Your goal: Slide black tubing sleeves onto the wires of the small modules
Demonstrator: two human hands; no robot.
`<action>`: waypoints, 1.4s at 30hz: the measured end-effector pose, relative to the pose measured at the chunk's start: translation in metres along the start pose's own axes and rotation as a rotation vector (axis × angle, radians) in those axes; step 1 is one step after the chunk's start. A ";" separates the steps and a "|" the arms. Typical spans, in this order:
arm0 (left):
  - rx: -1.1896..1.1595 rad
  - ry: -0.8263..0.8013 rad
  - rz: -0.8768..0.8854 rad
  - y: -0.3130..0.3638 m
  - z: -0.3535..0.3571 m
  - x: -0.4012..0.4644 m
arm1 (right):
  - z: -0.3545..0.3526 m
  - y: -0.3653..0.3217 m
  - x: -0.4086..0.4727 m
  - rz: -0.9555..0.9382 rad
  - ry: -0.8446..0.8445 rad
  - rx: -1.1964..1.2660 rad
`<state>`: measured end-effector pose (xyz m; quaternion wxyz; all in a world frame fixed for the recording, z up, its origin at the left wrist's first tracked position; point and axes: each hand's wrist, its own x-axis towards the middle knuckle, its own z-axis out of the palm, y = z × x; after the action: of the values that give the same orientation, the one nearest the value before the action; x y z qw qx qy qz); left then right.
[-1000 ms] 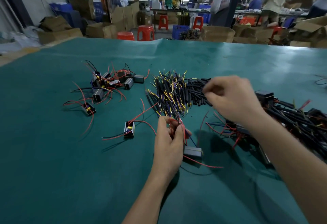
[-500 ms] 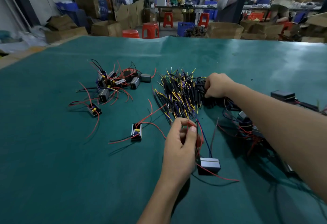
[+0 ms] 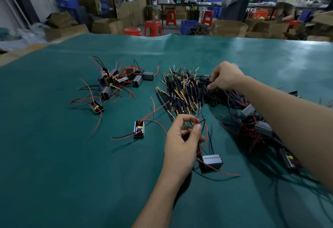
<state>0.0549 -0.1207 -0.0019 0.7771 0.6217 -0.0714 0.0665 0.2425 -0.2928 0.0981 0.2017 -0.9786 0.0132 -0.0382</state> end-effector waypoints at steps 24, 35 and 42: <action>0.042 0.045 -0.021 0.002 -0.002 0.001 | 0.025 -0.010 -0.023 0.111 -0.128 -0.120; 0.025 0.045 -0.035 0.004 -0.002 0.000 | -0.026 -0.022 -0.126 -0.337 0.328 0.431; -0.028 -0.072 -0.081 0.010 0.001 -0.003 | 0.030 -0.003 -0.197 -0.164 0.171 1.079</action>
<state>0.0502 -0.1197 0.0074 0.7847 0.6152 -0.0750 0.0118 0.0485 -0.2696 0.0581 0.6693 -0.7275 -0.0683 -0.1347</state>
